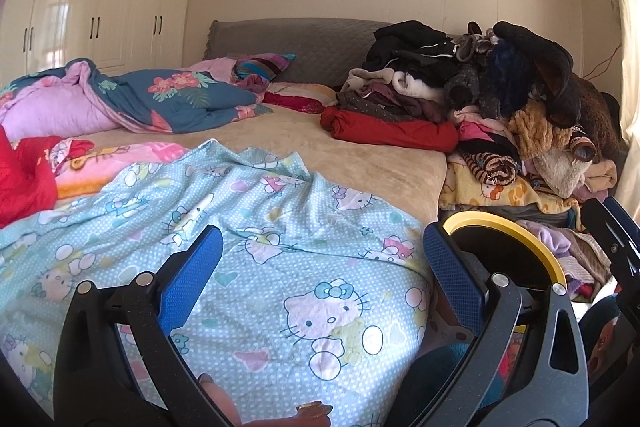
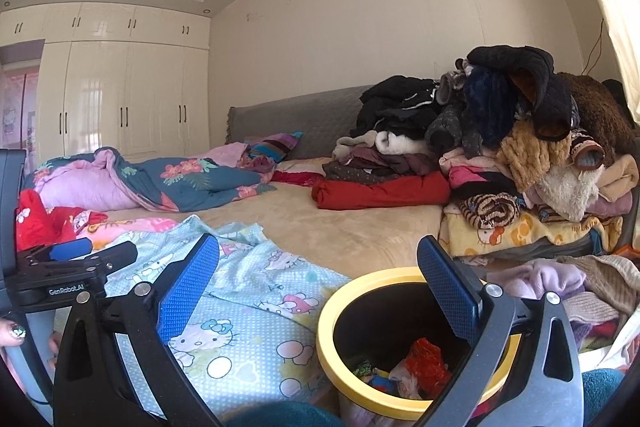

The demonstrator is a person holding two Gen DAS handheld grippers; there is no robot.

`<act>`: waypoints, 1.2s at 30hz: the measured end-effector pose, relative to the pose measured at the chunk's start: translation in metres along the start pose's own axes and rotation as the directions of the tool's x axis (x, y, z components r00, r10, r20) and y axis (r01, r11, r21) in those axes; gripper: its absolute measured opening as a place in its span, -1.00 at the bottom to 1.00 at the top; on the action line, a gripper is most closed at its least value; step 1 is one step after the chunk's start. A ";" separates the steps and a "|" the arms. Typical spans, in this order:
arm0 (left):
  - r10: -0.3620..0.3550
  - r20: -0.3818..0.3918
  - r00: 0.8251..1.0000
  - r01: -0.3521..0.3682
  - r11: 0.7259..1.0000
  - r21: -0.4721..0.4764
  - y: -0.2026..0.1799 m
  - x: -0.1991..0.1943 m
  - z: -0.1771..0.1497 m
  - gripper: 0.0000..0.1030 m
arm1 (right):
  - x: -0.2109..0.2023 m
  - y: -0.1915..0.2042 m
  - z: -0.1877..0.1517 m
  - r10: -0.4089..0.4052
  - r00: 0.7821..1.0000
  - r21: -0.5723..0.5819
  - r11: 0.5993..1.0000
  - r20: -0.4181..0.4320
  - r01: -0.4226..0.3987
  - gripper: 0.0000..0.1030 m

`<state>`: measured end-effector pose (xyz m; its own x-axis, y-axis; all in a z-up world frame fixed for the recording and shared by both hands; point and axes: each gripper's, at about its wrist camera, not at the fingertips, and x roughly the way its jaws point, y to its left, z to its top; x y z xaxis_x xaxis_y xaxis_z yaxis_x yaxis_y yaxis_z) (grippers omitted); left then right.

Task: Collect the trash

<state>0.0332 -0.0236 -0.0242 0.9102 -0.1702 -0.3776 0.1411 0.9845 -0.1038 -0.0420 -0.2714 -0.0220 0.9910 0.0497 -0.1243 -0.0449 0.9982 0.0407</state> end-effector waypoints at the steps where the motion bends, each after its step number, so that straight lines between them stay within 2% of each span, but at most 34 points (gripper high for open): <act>1: -0.001 -0.001 1.000 0.001 1.000 -0.001 0.001 0.001 -0.001 0.79 | 0.001 0.000 -0.001 -0.002 1.000 0.000 1.000 -0.005 0.002 0.88; 36: -0.003 -0.006 1.000 0.003 1.000 0.003 0.002 0.001 -0.004 0.79 | 0.001 -0.001 -0.002 -0.011 1.000 0.009 1.000 -0.005 0.012 0.88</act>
<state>0.0332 -0.0222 -0.0283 0.9075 -0.1734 -0.3825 0.1448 0.9841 -0.1025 -0.0408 -0.2721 -0.0242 0.9909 0.0384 -0.1293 -0.0324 0.9983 0.0483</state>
